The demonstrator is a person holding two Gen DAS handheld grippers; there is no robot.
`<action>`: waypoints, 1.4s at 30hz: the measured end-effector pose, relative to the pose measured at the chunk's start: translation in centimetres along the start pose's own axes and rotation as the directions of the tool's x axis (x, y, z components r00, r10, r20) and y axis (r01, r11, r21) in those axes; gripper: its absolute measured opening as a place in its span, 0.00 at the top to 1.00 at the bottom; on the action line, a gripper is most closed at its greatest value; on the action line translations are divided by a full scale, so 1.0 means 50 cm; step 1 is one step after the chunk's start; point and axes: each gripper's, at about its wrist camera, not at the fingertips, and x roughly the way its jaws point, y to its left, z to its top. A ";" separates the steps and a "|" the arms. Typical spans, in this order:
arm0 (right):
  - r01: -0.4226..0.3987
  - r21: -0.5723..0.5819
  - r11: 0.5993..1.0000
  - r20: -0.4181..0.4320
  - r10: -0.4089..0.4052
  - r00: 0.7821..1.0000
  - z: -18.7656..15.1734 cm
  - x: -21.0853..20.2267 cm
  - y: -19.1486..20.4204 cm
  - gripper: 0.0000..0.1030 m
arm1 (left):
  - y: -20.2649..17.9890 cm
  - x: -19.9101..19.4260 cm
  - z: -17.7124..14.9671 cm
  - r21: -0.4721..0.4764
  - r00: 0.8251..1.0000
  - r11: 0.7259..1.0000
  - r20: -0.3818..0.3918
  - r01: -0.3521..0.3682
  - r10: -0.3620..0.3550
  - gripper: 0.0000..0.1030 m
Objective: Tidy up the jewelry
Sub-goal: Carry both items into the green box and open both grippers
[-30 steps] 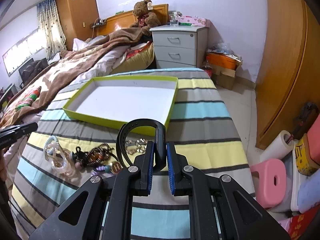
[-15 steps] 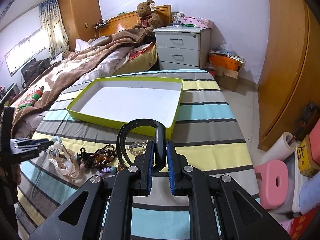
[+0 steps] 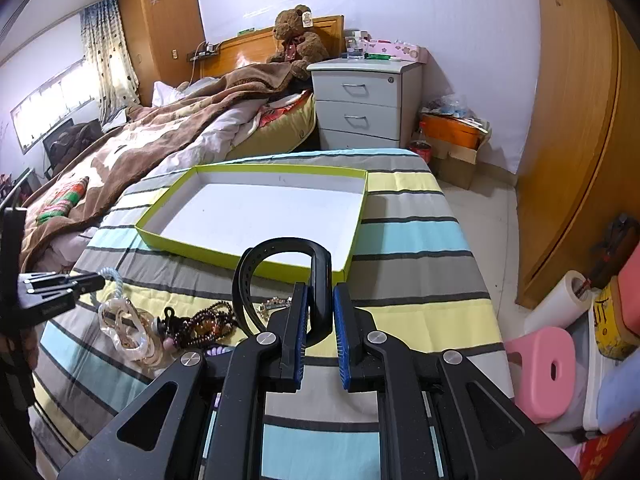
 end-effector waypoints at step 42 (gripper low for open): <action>0.079 -0.018 0.997 -0.089 -0.080 0.993 0.172 0.241 0.000 0.87 | -0.050 0.132 0.295 -0.063 0.977 0.976 0.067 0.208 -0.203 0.90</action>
